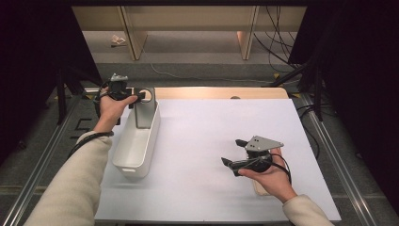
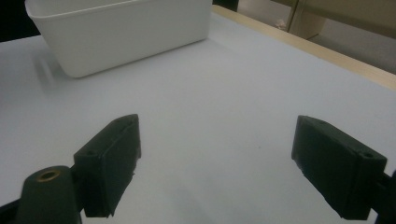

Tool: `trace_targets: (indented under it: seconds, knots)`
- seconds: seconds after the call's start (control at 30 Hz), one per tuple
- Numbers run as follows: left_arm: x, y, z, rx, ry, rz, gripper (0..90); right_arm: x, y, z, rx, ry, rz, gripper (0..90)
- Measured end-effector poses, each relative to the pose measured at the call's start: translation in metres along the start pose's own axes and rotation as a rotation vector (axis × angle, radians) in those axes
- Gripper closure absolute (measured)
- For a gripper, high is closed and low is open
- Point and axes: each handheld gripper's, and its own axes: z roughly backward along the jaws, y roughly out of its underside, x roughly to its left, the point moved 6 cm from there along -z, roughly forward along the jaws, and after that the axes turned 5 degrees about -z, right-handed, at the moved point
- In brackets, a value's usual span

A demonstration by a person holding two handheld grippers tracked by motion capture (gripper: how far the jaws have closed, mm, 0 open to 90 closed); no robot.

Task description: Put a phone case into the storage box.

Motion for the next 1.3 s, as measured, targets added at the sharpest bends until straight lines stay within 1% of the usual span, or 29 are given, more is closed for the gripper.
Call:
trace_targets:
  seconds: [0.13, 0.23, 0.33, 0.43, 0.57, 0.63, 0.7, 0.77, 0.9, 1.03, 1.2, 1.27, 1.3]
  knots:
    - [0.000, 0.000, -0.001, 0.012, -0.013, 0.005, 23.6, 0.000, 0.000, 0.000, 0.003, -0.001, 0.000, 16.8]
    - [0.001, 0.000, 0.000, 0.013, -0.019, 0.014, 19.8, 0.000, 0.000, 0.000, 0.002, 0.000, 0.000, 16.8]
    - [0.002, 0.000, 0.002, 0.013, -0.027, 0.014, 16.1, 0.000, 0.000, 0.000, 0.000, 0.000, -0.001, 16.8]
    - [0.001, -0.001, 0.005, 0.007, -0.023, 0.006, 14.5, 0.000, 0.000, 0.000, 0.002, 0.002, 0.000, 16.8]
    - [-0.001, -0.003, 0.010, -0.001, -0.020, -0.004, 7.2, -0.001, 0.000, 0.000, 0.003, 0.006, 0.000, 16.6]
    - [-0.002, -0.003, 0.013, -0.005, -0.012, -0.002, 5.0, -0.002, 0.000, 0.001, 0.002, 0.010, -0.002, 16.5]
    - [-0.002, -0.003, 0.017, -0.005, -0.014, -0.004, 1.8, -0.002, 0.000, 0.001, 0.002, 0.013, -0.002, 16.5]
    - [-0.003, -0.002, 0.021, -0.005, -0.013, -0.012, 0.0, -0.003, 0.000, 0.002, 0.000, 0.015, -0.004, 16.5]
    - [-0.004, 0.000, 0.030, -0.020, -0.012, -0.026, 0.0, -0.005, 0.000, 0.003, 0.003, 0.020, -0.008, 16.4]
    - [-0.003, 0.003, 0.042, -0.038, -0.016, -0.023, 0.0, -0.006, -0.001, 0.004, 0.001, 0.028, -0.009, 16.4]
    - [-0.001, 0.013, 0.060, -0.038, -0.018, -0.008, 0.0, -0.010, -0.001, 0.007, 0.002, 0.038, -0.014, 16.4]
    - [0.001, 0.019, 0.067, -0.043, -0.019, 0.012, 0.0, -0.011, -0.001, 0.007, 0.000, 0.044, -0.017, 16.4]
    - [0.001, 0.022, 0.070, -0.042, -0.018, 0.015, 0.0, -0.012, -0.001, 0.008, 0.000, 0.046, -0.020, 16.4]
